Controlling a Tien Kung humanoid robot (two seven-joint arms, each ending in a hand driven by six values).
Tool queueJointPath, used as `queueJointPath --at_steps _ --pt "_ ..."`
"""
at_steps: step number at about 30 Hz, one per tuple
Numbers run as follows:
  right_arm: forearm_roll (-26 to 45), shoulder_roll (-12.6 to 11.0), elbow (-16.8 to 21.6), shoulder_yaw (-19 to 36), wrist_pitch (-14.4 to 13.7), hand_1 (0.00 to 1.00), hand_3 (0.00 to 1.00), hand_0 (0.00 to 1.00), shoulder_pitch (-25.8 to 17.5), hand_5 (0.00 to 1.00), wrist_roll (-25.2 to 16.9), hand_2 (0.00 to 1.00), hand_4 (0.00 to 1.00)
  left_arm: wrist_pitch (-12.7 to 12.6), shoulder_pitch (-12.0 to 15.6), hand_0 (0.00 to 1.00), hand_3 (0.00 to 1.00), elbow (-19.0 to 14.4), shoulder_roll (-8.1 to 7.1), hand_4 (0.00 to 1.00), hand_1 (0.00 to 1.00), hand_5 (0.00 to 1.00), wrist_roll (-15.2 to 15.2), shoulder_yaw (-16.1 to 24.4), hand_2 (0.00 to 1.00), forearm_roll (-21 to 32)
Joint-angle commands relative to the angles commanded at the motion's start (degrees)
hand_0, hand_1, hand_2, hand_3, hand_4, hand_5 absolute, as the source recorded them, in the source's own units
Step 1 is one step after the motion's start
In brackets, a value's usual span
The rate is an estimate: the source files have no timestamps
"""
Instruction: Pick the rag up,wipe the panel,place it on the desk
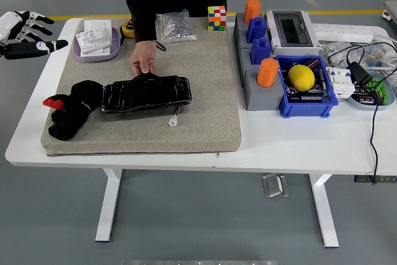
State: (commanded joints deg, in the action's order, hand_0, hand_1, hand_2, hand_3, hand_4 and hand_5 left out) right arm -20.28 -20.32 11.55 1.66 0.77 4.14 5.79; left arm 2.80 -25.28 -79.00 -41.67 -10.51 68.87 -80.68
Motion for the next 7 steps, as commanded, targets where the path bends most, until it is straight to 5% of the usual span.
queueJointPath --at_steps 7 --pt "0.3 -0.1 0.0 -0.1 0.0 0.653 0.593 0.710 0.1 0.432 0.0 0.688 0.961 -0.1 0.5 0.456 0.763 0.4 0.35 0.938 0.566 0.521 0.0 0.1 0.680 -0.3"
